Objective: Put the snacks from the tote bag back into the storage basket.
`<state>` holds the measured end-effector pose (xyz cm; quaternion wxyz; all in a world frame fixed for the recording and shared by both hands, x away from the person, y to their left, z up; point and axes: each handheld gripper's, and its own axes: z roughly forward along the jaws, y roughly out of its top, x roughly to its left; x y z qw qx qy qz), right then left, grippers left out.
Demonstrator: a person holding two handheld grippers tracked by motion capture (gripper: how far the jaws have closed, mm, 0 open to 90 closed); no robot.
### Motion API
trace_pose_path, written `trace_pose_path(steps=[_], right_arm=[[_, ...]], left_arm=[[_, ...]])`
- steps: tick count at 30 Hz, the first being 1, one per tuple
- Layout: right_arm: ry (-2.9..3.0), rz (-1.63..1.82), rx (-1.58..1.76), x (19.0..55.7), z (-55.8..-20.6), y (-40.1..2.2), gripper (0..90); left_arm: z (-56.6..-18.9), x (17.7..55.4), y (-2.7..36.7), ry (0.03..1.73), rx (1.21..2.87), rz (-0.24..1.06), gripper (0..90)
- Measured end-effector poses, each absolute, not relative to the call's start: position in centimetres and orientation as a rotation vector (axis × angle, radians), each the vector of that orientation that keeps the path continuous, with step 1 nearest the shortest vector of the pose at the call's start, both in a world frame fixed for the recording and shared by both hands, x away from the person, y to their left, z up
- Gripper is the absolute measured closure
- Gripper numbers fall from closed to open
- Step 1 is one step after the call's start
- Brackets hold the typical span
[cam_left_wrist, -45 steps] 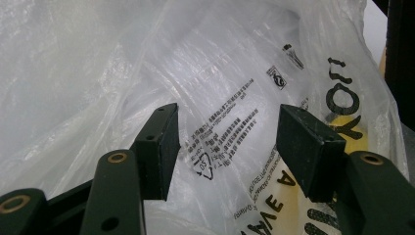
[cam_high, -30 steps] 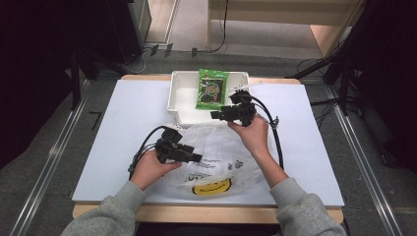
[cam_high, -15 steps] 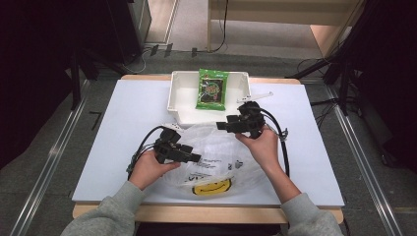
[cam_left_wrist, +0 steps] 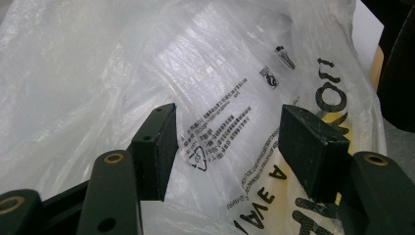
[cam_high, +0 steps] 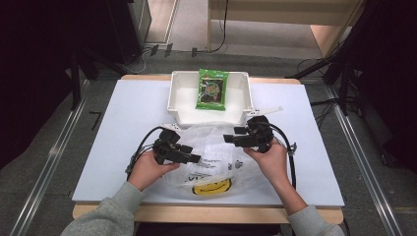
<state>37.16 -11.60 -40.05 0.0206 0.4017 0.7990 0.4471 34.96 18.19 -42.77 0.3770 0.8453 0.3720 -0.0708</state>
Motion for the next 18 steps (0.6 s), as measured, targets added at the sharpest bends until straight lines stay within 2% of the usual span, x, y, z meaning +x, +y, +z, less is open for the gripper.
trace_pose_path(steps=[18], right_arm=[[2.500, 1.381, 1.214, 35.1, -41.8, -12.1, 40.3]], left_arm=[[-42.6, 34.0, 17.8, 0.916, 2.173, -0.182, 40.9]])
